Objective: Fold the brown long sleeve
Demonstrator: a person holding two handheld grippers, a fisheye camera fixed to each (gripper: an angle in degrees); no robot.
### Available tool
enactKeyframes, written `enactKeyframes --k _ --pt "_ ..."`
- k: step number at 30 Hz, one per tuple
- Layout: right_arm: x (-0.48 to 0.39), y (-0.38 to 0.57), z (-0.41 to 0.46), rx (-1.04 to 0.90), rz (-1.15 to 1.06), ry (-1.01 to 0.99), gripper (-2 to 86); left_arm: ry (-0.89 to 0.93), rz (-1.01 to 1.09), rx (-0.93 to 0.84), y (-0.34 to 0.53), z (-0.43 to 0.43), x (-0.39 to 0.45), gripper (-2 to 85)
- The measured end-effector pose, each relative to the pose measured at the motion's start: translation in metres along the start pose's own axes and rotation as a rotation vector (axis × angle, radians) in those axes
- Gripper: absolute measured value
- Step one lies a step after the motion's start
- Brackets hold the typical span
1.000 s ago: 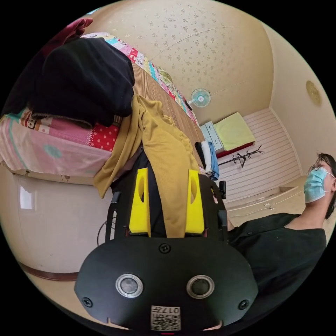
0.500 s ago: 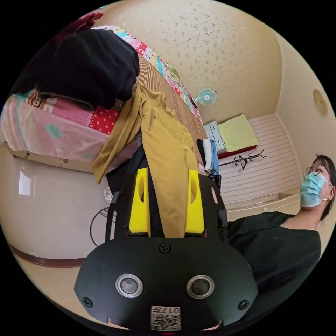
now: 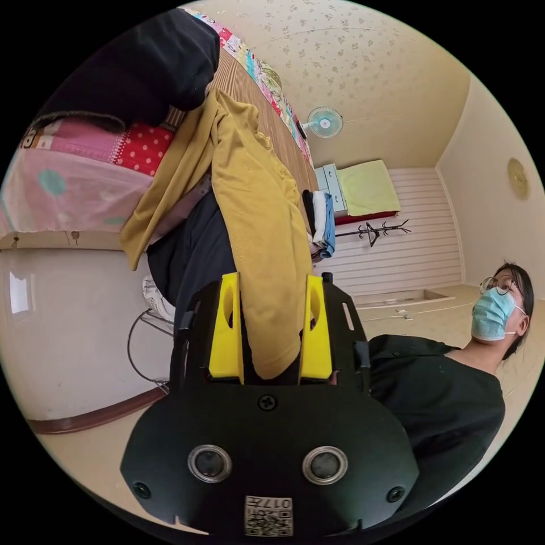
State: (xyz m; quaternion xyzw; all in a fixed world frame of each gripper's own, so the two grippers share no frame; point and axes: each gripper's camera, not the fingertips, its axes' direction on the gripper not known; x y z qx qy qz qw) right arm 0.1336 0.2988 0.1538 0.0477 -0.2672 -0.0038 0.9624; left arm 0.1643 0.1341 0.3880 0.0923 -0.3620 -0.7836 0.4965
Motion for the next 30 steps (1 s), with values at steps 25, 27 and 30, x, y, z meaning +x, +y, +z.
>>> enactKeyframes --k 25,27,30 --pt "-0.095 0.038 -0.111 0.031 -0.402 -0.005 3.7 0.014 0.145 -0.155 0.003 -0.091 0.054 -0.5" --pt "-0.086 0.036 -0.109 -0.074 -0.383 0.025 4.0 -0.05 0.102 -0.207 0.004 -0.096 0.049 -0.4" --pt "-0.044 0.031 -0.117 -0.059 -0.248 0.024 5.4 -0.092 0.025 -0.17 0.009 -0.108 0.026 0.6"
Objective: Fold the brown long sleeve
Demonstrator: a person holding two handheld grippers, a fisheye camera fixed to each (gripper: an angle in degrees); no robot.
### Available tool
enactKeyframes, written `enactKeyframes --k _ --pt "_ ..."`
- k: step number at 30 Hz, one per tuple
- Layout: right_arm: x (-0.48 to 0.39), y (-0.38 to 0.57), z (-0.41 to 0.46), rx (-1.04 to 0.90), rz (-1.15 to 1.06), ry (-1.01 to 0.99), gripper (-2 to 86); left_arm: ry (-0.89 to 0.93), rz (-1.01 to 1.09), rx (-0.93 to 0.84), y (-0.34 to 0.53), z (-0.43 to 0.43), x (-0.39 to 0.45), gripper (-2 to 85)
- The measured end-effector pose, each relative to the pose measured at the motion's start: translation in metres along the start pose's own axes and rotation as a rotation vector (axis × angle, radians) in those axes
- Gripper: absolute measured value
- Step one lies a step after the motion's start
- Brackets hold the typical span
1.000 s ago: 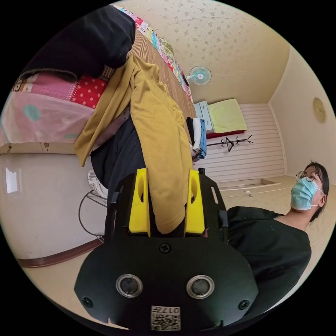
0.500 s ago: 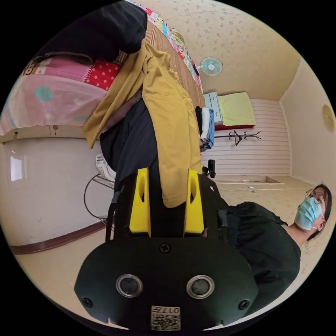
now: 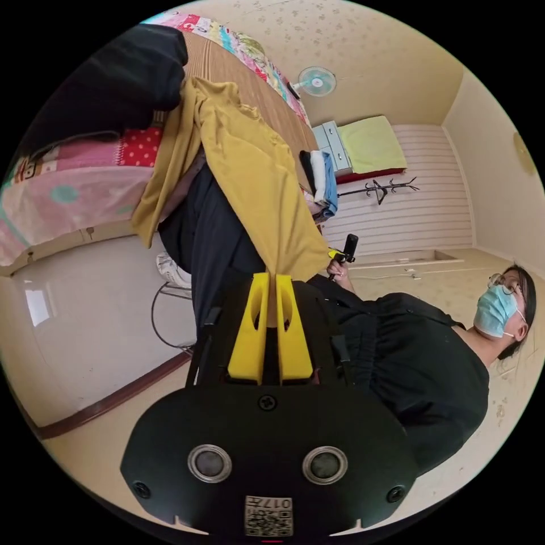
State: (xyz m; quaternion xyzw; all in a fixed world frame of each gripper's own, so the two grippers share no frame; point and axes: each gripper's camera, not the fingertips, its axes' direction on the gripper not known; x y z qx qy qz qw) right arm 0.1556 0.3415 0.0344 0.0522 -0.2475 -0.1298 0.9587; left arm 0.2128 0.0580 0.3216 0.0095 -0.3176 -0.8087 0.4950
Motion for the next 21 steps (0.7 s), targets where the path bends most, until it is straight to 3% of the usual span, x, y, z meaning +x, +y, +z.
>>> enactKeyframes --k 1,4,6,9,12,17,19,21 --pt "0.013 0.001 -0.005 0.044 0.051 -0.022 5.8 0.032 -0.023 0.059 0.006 -0.006 -0.009 1.2" --pt "0.089 0.019 -0.035 0.446 0.332 -0.267 12.6 0.146 -0.053 0.202 0.017 -0.02 -0.027 1.1" --pt "0.154 0.048 -0.027 0.849 0.568 -0.595 13.8 0.145 -0.054 0.245 0.017 -0.025 -0.026 -0.1" --pt "0.219 0.048 0.022 1.018 0.815 -0.87 14.2 0.141 -0.016 0.283 0.015 -0.028 -0.014 -0.8" --pt "0.248 0.037 0.055 1.054 1.046 -0.819 14.1 0.168 0.01 0.3 0.011 -0.028 -0.005 -0.9" --pt "0.258 0.009 0.073 1.12 1.154 -0.829 8.8 0.145 0.001 0.312 0.011 -0.039 -0.004 -1.0" --pt "0.24 0.006 0.052 1.196 1.189 -0.684 4.5 0.133 -0.006 0.323 0.014 -0.045 -0.005 -1.0" --pt "0.196 -0.017 0.003 1.213 1.214 -0.347 3.3 0.132 -0.014 0.343 0.017 -0.051 -0.008 -0.9"
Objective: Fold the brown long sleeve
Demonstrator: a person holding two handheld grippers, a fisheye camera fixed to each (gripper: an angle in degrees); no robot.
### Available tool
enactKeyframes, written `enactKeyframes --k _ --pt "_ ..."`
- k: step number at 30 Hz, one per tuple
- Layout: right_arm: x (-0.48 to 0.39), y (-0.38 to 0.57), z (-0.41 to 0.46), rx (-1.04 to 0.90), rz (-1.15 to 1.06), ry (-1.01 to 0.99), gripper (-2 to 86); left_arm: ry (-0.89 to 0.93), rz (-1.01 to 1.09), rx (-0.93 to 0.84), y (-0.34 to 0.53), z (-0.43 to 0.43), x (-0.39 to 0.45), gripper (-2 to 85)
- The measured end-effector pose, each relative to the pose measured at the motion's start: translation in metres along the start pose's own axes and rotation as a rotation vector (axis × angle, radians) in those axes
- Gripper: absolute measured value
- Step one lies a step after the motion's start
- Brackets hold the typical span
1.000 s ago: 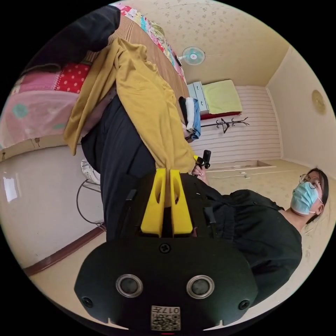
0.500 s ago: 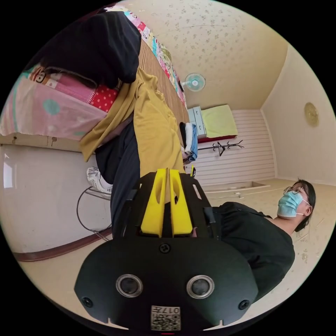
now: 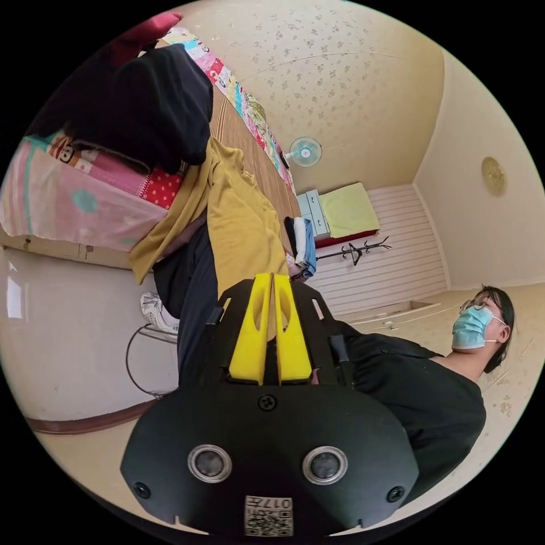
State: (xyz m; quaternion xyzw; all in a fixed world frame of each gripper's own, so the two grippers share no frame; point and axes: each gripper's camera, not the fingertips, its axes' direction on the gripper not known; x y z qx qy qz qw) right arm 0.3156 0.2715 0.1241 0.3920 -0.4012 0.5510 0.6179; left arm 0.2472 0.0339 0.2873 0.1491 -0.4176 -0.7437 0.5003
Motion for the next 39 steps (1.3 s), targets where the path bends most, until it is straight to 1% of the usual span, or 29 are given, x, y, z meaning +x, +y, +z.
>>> enactKeyframes --k 1,2,3,4,6,7,8,9,10,12,13,14,15,16,17,18,21,23,26,28,31,32,34,37,39 --pt "-0.021 0.008 -0.003 0.042 -0.062 0.04 3.1 0.002 -0.004 0.015 0.0 -0.003 -0.002 -0.9" --pt "-0.069 0.027 -0.005 0.114 -0.232 0.079 2.8 0.006 -0.005 0.027 -0.001 -0.005 -0.003 -0.8" --pt "-0.122 0.055 -0.003 0.165 -0.451 0.114 2.6 0.009 -0.005 0.032 -0.001 -0.005 -0.004 -0.8" --pt "-0.149 0.074 -0.001 0.193 -0.57 0.143 2.5 0.016 -0.002 0.038 -0.003 -0.003 -0.005 -0.6" --pt "-0.24 0.178 0.027 0.309 -1.092 0.29 2.2 0.031 -0.002 0.034 -0.006 0.005 -0.008 -0.1" --pt "-0.254 0.206 0.039 0.31 -1.208 0.311 2.1 0.04 -0.01 0.025 -0.008 0.013 -0.012 0.6" --pt "-0.27 0.258 0.065 0.276 -1.399 0.32 1.9 0.047 -0.027 0.017 -0.011 0.022 -0.017 3.1" --pt "-0.275 0.3 0.091 0.188 -1.54 0.294 1.7 0.048 -0.036 0.015 -0.013 0.027 -0.02 4.4" --pt "-0.274 0.318 0.106 0.119 -1.604 0.278 1.7 0.049 -0.05 0.017 -0.016 0.036 -0.026 6.3" --pt "-0.251 0.368 0.171 -0.24 -1.782 0.289 1.3 0.047 -0.062 0.043 -0.022 0.046 -0.039 7.8" --pt "-0.24 0.374 0.187 -0.334 -1.794 0.316 1.2 0.051 -0.102 0.064 -0.026 0.054 -0.056 8.2" --pt "-0.215 0.379 0.218 -0.476 -1.77 0.385 1.0 0.083 -0.158 0.084 -0.031 0.064 -0.078 8.4" --pt "-0.187 0.376 0.241 -0.559 -1.707 0.468 0.9 0.108 -0.181 0.097 -0.033 0.068 -0.09 8.8" --pt "-0.174 0.372 0.25 -0.58 -1.662 0.511 0.8 0.156 -0.23 0.129 -0.036 0.078 -0.114 9.6" --pt "-0.15 0.361 0.259 -0.596 -1.561 0.57 0.7 0.178 -0.283 0.155 -0.039 0.088 -0.137 9.8" --pt "-0.132 0.351 0.259 -0.601 -1.477 0.565 0.7 0.171 -0.3 0.162 -0.041 0.093 -0.147 9.9" --pt "-0.109 0.335 0.238 -0.608 -1.336 0.45 0.6 -0.011 -0.283 0.097 -0.062 0.124 -0.166 10.1" --pt "-0.104 0.333 0.227 -0.606 -1.304 0.444 0.6 -0.161 -0.145 0.011 -0.087 0.157 -0.153 10.3" --pt "-0.102 0.344 0.214 -0.619 -1.321 0.468 0.6 -0.329 0.005 -0.044 -0.11 0.199 -0.135 9.9" --pt "-0.101 0.357 0.207 -0.624 -1.354 0.471 0.5 -0.37 0.052 -0.074 -0.119 0.223 -0.134 8.8" --pt "-0.091 0.384 0.204 -0.659 -1.422 0.517 0.5 -0.394 0.028 -0.133 -0.127 0.254 -0.151 3.0" --pt "-0.083 0.396 0.204 -0.675 -1.454 0.547 0.5 -0.392 0.007 -0.137 -0.127 0.258 -0.157 0.3" --pt "-0.071 0.411 0.202 -0.684 -1.512 0.592 0.6 -0.349 -0.002 -0.127 -0.124 0.252 -0.158 -0.5" --pt "-0.049 0.424 0.201 -0.677 -1.575 0.694 0.7 -0.198 0.058 -0.039 -0.121 0.215 -0.132 -0.9" --pt "-0.043 0.429 0.192 -0.661 -1.593 0.682 0.8 -0.182 0.103 0.019 -0.121 0.188 -0.107 -0.9"
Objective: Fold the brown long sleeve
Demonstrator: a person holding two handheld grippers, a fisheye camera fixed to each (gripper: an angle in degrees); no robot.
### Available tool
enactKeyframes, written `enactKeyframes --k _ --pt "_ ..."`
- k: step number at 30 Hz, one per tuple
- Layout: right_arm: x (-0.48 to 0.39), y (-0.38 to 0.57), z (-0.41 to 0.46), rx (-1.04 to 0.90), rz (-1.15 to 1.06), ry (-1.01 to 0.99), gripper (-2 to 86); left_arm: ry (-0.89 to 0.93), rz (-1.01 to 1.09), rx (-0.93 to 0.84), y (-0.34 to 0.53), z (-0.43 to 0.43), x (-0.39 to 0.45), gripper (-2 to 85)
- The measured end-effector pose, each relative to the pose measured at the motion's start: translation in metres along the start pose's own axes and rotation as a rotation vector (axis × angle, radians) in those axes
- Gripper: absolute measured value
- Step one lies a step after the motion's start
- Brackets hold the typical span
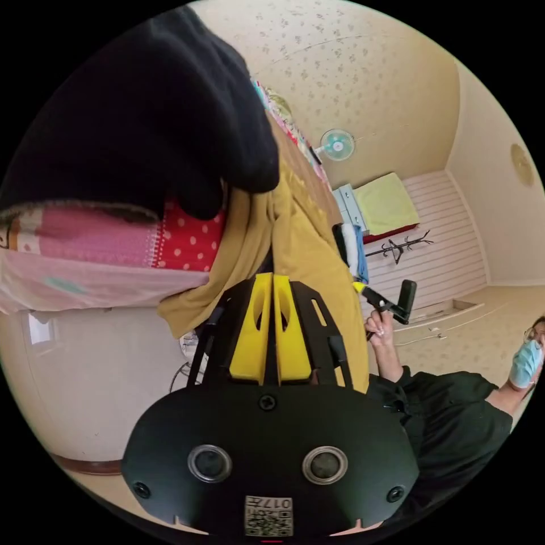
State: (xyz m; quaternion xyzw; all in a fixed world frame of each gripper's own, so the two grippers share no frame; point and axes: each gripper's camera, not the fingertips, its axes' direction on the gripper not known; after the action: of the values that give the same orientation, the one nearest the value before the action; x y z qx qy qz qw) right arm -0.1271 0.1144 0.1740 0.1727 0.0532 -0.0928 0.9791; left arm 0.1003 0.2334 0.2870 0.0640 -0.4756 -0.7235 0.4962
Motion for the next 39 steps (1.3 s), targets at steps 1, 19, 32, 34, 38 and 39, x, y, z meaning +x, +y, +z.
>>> enactKeyframes --k 1,19,32,34,38,39 --pt "-0.001 0.001 -0.001 0.004 -0.001 0.002 0.8 -0.017 0.047 0.03 -0.002 -0.017 0.018 -0.9" --pt "-0.006 0.041 -0.023 -0.014 -0.043 0.035 1.6 -0.327 -0.054 -0.202 0.042 0.15 0.003 1.6" --pt "0.011 0.068 -0.049 -0.012 -0.036 0.047 0.9 -0.179 0.329 0.105 -0.075 0.003 0.218 0.8" --pt "0.013 0.071 -0.053 -0.011 -0.04 0.052 0.9 -0.263 0.293 0.055 -0.105 0.022 0.216 2.8" --pt "0.023 0.078 -0.062 -0.013 -0.034 0.031 1.0 -0.276 0.257 -0.024 -0.104 0.063 0.189 10.9" --pt "0.027 0.081 -0.065 -0.012 -0.032 0.019 1.1 -0.268 0.261 -0.01 -0.095 0.064 0.185 11.0"
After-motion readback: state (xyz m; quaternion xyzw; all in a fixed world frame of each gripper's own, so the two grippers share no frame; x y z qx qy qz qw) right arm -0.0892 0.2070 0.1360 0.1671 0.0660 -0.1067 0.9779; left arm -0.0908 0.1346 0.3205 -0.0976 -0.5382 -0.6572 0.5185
